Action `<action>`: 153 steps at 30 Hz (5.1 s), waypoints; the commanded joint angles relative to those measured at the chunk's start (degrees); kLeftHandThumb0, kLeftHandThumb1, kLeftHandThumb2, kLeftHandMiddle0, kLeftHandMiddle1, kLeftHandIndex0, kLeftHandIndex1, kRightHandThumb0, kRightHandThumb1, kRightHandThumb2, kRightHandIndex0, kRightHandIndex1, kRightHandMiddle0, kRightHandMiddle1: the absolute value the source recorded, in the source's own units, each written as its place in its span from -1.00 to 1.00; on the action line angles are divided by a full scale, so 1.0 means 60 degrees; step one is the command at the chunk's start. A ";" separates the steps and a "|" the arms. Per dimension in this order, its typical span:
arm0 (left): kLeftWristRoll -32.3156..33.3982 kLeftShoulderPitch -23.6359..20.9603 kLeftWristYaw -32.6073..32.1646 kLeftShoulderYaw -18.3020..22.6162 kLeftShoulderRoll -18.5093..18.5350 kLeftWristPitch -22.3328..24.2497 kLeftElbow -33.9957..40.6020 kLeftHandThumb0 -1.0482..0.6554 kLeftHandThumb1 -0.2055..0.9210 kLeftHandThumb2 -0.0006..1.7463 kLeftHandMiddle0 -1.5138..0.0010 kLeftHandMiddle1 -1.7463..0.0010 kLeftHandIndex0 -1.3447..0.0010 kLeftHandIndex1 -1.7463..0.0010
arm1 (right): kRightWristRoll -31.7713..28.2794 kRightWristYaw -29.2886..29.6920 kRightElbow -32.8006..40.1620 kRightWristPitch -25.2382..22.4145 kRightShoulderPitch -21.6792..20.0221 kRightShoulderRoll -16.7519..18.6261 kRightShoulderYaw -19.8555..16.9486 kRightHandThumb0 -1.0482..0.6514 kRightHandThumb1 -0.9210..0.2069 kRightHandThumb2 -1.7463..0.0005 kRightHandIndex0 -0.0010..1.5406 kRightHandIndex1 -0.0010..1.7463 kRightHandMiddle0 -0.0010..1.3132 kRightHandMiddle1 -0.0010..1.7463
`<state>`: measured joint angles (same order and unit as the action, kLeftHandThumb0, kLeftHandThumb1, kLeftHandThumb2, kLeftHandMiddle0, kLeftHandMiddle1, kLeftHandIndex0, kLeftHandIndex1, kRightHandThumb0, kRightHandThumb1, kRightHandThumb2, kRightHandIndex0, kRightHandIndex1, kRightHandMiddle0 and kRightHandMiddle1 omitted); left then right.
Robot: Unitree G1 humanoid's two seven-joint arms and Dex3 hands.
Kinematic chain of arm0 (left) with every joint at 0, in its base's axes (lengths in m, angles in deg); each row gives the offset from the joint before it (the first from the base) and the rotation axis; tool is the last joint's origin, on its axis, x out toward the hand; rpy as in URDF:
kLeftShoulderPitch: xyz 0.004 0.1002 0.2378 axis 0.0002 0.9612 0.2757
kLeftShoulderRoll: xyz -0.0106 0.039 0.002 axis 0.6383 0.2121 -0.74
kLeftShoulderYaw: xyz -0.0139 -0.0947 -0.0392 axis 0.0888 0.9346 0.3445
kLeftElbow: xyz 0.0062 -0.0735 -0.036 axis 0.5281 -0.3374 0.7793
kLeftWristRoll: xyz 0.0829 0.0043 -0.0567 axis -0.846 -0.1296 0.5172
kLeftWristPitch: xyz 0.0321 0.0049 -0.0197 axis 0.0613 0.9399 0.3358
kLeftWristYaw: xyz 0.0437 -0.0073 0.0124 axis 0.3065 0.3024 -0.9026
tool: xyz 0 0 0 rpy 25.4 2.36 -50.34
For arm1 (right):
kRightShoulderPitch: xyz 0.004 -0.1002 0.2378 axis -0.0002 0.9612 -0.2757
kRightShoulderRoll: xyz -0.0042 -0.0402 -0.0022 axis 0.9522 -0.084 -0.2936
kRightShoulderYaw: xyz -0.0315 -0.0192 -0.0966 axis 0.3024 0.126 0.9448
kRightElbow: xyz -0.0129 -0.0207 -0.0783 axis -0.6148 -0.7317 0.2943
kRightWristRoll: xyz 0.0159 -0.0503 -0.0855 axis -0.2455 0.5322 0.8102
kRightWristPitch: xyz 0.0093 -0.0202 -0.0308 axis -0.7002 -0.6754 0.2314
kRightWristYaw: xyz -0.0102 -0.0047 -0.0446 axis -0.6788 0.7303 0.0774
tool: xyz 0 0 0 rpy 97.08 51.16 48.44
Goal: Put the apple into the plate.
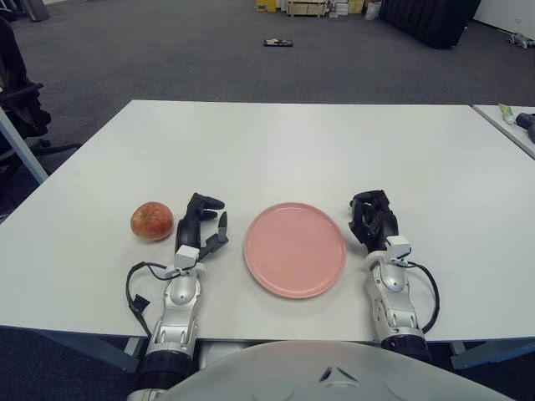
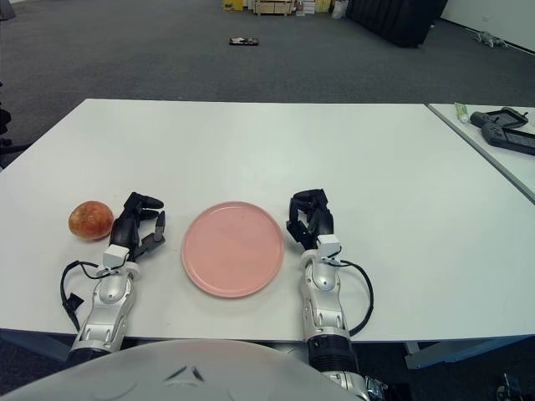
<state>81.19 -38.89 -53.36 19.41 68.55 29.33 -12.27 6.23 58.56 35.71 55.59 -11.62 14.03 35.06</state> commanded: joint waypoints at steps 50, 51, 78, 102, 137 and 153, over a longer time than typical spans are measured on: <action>-0.7076 -0.0140 -0.9440 0.0642 0.1786 0.0764 -0.0616 -0.99 1.00 -0.29 1.00 0.77 1.00 0.73 | -0.0035 0.0005 -0.0001 -0.0263 0.0117 0.0014 -0.0043 -0.19 -0.82 0.23 -0.37 0.45 -0.62 1.00; -0.7061 -0.0159 -0.9386 0.0640 0.1732 0.1041 -0.0570 -0.99 1.00 -0.30 1.00 0.81 1.00 0.78 | -0.0039 0.0013 0.0013 -0.0272 0.0126 0.0025 -0.0046 -0.19 -0.82 0.23 -0.37 0.45 -0.62 1.00; -0.6652 0.0186 -0.5690 0.0293 0.1180 0.6035 0.1195 -1.00 1.00 -0.64 1.00 1.00 1.00 1.00 | 0.0016 0.0038 -0.0044 -0.0335 0.0105 -0.0024 -0.0041 -0.19 -0.84 0.25 -0.35 0.45 -0.63 1.00; -0.6440 -0.0357 -0.5029 -0.0368 0.1820 0.5936 0.0364 -1.00 1.00 -0.55 1.00 1.00 1.00 1.00 | -0.0022 0.0051 -0.0019 -0.0235 0.0153 0.0033 -0.0062 -0.19 -0.83 0.24 -0.35 0.43 -0.63 1.00; -0.6202 -0.2634 -0.5262 -0.1389 0.3741 0.3536 -0.2974 -1.00 1.00 -0.47 1.00 1.00 0.98 0.84 | -0.0026 0.0194 -0.0079 -0.0288 0.0108 0.0081 -0.0112 -0.19 -0.83 0.24 -0.35 0.45 -0.63 1.00; -0.4926 -0.4255 -0.2981 -0.1926 0.3887 0.3130 -0.7307 -0.99 1.00 -0.37 0.92 0.95 1.00 0.43 | -0.0103 0.0297 0.0318 -0.0516 0.0328 0.0177 -0.0105 -0.18 -0.87 0.28 -0.34 0.44 -0.64 1.00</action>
<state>50.32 -65.93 -77.50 9.55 93.59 45.91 -51.02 6.05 59.76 37.18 54.10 -10.81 14.25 34.80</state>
